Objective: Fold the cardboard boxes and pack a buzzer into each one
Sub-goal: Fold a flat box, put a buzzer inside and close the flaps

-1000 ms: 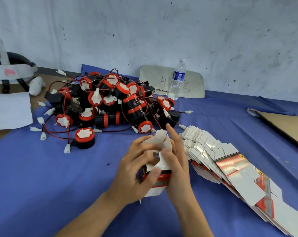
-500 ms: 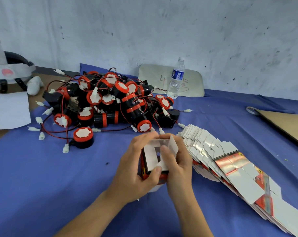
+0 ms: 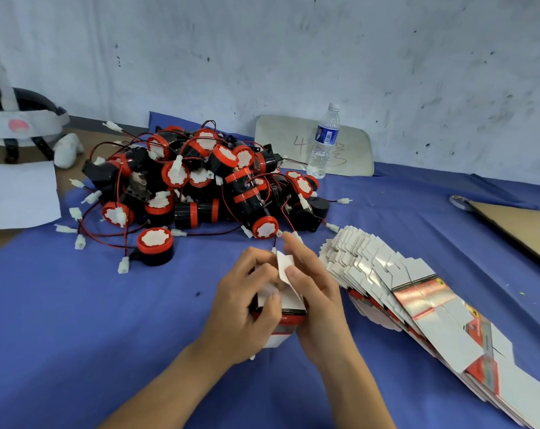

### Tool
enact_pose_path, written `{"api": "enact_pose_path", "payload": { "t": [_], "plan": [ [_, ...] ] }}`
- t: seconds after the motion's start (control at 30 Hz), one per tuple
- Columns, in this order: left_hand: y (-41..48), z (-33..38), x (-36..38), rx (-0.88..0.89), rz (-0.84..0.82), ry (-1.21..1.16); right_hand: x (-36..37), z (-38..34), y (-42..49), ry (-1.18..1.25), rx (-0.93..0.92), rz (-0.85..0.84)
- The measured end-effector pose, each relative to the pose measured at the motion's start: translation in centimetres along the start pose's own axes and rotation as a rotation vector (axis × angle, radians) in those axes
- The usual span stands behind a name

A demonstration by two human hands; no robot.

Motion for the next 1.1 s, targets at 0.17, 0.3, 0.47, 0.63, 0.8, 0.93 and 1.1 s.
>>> {"api": "enact_pose_path", "payload": {
  "t": [0.17, 0.3, 0.47, 0.63, 0.8, 0.93, 1.1],
  "plan": [
    [-0.4, -0.8, -0.8, -0.035, 0.079, -0.079, 0.1, 0.8, 0.0, 0.157, 0.133, -0.009],
    [-0.3, -0.3, -0.6, 0.023, 0.077, -0.057, 0.3, 0.9, -0.2, 0.116, 0.15, -0.041],
    [-0.5, -1.4, 0.9, -0.055, -0.117, -0.14, -0.3, 0.3, -0.1, 0.15, 0.085, -0.005],
    [-1.0, -2.9, 2.0, -0.194, -0.241, -0.072, -1.0, -0.3, 0.0, 0.186, 0.043, 0.015],
    [-0.6, -2.9, 1.2, -0.078, -0.209, 0.126, -0.6, 0.5, 0.0, 0.136, 0.146, -0.02],
    [-0.5, -2.2, 1.1, -0.015, -0.199, 0.214, -0.7, 0.7, 0.0, 0.062, 0.145, -0.009],
    [-0.3, -1.6, 1.1, 0.032, -0.189, 0.276, -0.7, 0.8, 0.0, -0.021, 0.118, -0.022]
  ]
}}
Point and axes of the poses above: each hand's wrist, its own y-axis towards the middle knuckle, its own x-axis out of the palm, z = x × y, the point moved 7 cm from there along y, towards the middle knuckle, and after that the axes turned 11 degrees about y, right-handed, at the moved point
